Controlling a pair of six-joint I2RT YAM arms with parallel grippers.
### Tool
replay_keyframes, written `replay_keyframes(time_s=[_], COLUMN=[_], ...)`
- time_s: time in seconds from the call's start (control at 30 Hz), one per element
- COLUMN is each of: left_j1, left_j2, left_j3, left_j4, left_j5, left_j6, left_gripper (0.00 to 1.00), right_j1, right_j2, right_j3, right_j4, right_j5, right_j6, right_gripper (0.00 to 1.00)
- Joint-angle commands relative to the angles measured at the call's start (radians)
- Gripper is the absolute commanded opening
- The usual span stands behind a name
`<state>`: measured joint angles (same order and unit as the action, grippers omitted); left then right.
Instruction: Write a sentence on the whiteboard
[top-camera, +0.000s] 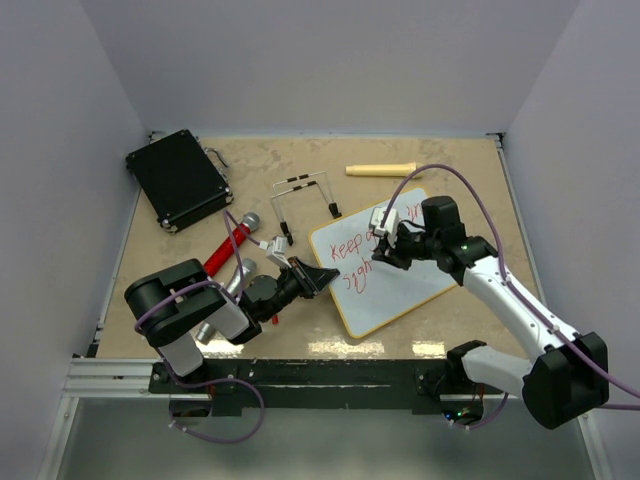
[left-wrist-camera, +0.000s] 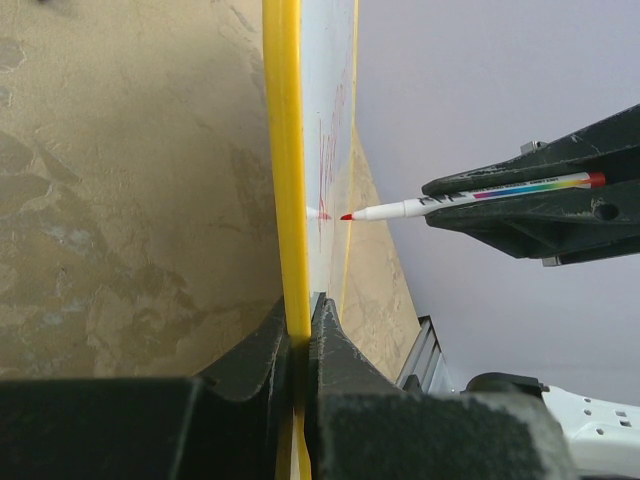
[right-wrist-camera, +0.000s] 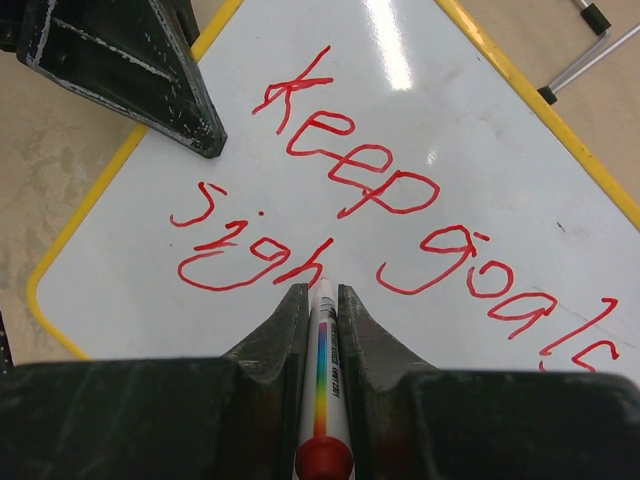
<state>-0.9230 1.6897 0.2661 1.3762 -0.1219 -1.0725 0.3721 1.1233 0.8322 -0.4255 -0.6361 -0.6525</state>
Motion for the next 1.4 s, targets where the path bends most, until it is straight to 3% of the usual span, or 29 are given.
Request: replay_keyframes(time_s=[0.0, 0.53, 0.9, 1.37], left_j1=[-0.004, -0.002, 0.0, -0.002], left_j2=[0.015, 0.005, 0.013, 0.022], left_j3=[-0.014, -0.021, -0.015, -0.004], left_j4=[0.307, 0.308, 0.31, 0.31], left_j5=[0.039, 0.036, 0.042, 0.048], left_j6=[0.149, 0.154, 0.154, 0.151], left_gripper=[0.0, 0.0, 0.0, 0.0], right_j1=[-0.002, -0.013, -0.016, -0.016], right_j2=[0.007, 0.004, 0.02, 0.035], right_j3=[0.03, 0.019, 0.034, 0.03], right_j4=[0.016, 0.073, 0.065, 0.076], right_j5=[0.013, 0.157, 0.026, 0.033], right_j6=[0.005, 0.067, 0.048, 0.056], right_gripper=[0.0, 0.0, 0.0, 0.0])
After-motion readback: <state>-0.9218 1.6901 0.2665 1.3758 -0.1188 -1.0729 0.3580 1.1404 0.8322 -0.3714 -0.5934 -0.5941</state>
